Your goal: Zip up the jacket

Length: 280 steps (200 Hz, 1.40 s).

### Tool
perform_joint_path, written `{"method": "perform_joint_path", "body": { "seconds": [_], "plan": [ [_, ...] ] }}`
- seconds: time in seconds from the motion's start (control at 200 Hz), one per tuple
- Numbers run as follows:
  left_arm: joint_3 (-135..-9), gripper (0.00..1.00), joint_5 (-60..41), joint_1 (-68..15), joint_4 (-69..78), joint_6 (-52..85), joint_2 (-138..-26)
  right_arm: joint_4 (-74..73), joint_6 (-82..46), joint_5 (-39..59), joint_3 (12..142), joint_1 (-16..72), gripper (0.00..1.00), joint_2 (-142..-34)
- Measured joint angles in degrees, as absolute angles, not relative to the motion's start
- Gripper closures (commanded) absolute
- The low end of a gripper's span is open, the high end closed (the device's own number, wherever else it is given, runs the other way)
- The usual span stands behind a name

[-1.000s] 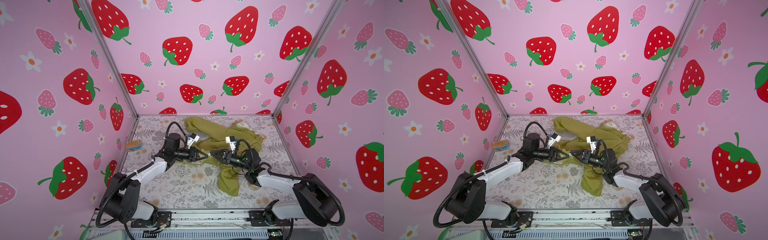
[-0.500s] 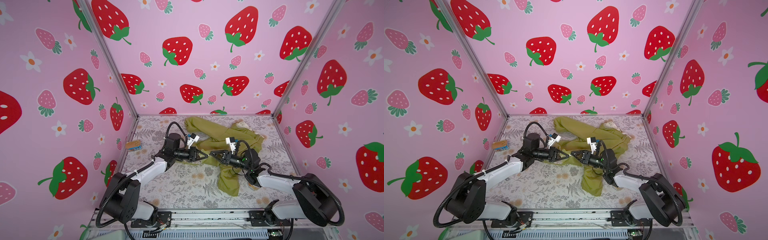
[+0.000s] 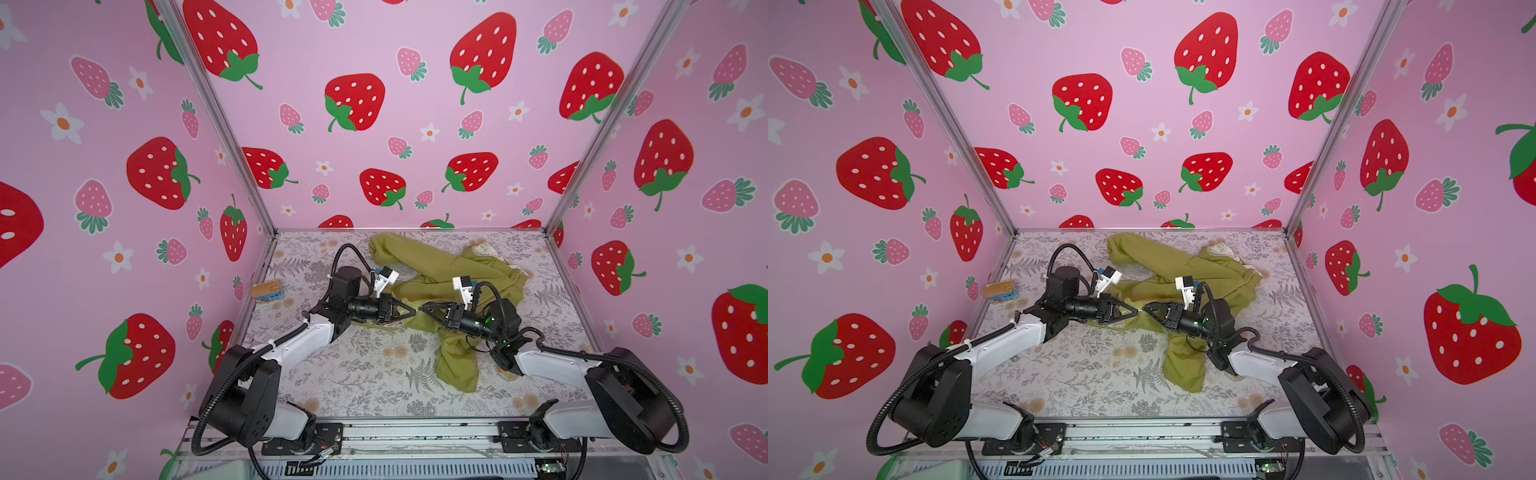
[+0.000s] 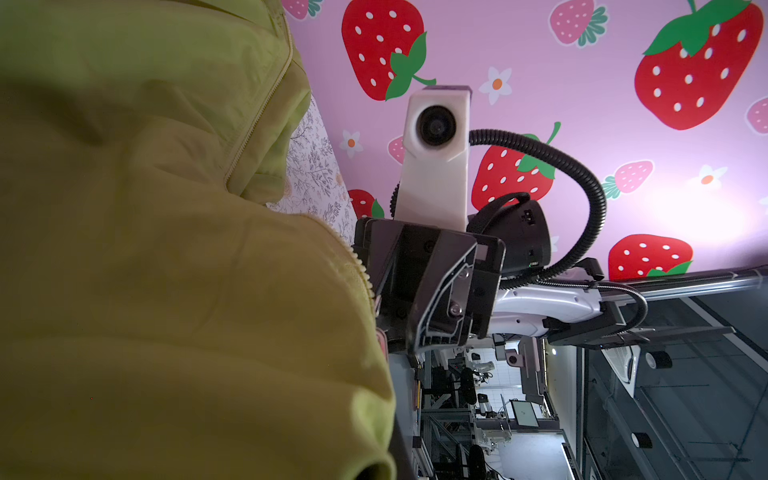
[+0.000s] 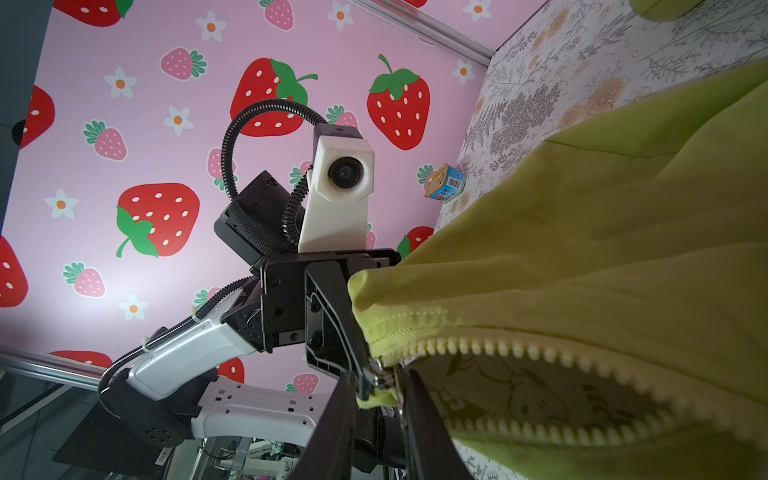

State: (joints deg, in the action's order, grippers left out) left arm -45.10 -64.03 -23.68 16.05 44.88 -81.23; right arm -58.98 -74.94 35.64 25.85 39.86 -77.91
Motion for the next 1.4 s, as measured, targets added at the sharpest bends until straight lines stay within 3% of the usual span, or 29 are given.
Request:
{"method": "perform_joint_path", "body": {
  "seconds": [0.3, 0.505, 0.605, 0.695, 0.83, 0.855, 1.401],
  "plan": [
    [-45.1, 1.00, -64.0, -23.7, 16.1, 45.0, -81.1, -58.2, -74.8, 35.4, 25.8, 39.6, 1.00, -77.9],
    [-45.1, 1.00, -63.9, -23.7, 15.4, 45.1, -81.1, -55.4, -73.2, 35.0, 25.9, 39.6, 1.00, -77.9],
    [-45.1, 0.88, -63.5, -23.7, 14.7, 45.1, -81.1, -52.5, -71.8, 34.9, 26.5, 39.6, 1.00, -77.6],
    [-45.1, 0.85, -63.4, -23.4, 14.3, 45.2, -81.0, -50.4, -70.6, 34.6, 27.2, 39.6, 1.00, -77.3],
    [-45.1, 0.93, -62.9, -22.8, 13.8, 45.4, -80.2, -47.5, -69.3, 34.0, 27.7, 39.6, 1.00, -76.8],
    [-45.1, 1.00, -62.7, -22.7, 13.8, 45.3, -80.1, -47.3, -69.1, 34.0, 27.7, 39.6, 1.00, -76.7],
    [-44.6, 1.00, -60.8, -19.1, 9.1, 44.6, -77.3, -38.9, -65.0, 29.0, 29.4, 39.6, 1.00, -73.3]
  ]
}}
